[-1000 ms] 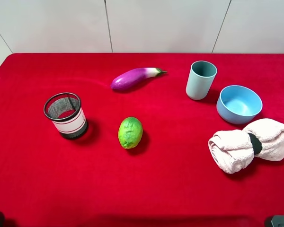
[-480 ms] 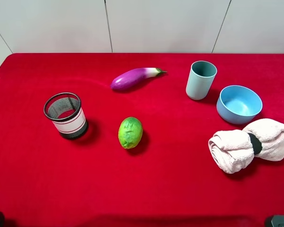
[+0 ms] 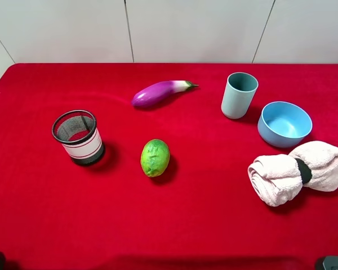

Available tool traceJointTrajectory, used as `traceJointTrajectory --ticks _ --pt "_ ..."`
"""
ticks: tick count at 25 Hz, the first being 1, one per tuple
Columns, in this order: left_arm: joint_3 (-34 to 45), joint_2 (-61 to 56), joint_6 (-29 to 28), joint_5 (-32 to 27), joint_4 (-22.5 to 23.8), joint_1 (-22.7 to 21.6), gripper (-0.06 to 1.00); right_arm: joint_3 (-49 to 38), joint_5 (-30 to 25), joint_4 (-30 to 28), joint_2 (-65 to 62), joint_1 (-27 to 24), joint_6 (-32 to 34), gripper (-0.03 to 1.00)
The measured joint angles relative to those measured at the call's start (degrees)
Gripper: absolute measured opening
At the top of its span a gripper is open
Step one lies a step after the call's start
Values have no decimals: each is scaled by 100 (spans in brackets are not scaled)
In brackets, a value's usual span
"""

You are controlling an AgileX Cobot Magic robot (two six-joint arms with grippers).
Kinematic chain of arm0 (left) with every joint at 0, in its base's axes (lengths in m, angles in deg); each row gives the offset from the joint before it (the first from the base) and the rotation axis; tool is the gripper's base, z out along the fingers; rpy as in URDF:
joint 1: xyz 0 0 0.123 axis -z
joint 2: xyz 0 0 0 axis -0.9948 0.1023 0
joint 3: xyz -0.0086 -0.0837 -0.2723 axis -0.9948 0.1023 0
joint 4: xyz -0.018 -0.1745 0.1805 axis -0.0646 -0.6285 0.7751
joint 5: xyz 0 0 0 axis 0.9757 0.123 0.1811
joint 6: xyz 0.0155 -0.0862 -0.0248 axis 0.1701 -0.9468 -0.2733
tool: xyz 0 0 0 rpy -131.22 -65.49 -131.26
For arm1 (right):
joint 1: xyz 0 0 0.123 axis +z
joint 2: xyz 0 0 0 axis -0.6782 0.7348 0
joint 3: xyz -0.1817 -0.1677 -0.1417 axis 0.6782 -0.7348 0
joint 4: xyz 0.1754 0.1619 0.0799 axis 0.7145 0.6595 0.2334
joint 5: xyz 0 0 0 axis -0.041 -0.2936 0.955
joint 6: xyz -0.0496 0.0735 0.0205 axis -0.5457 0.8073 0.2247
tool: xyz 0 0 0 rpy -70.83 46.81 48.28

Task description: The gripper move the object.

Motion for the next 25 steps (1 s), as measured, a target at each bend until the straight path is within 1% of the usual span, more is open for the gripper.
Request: traceJointTrajectory --ticks 25 --pt "0 0 21 14 0 0 90 0 0 0 0 0 0 69"
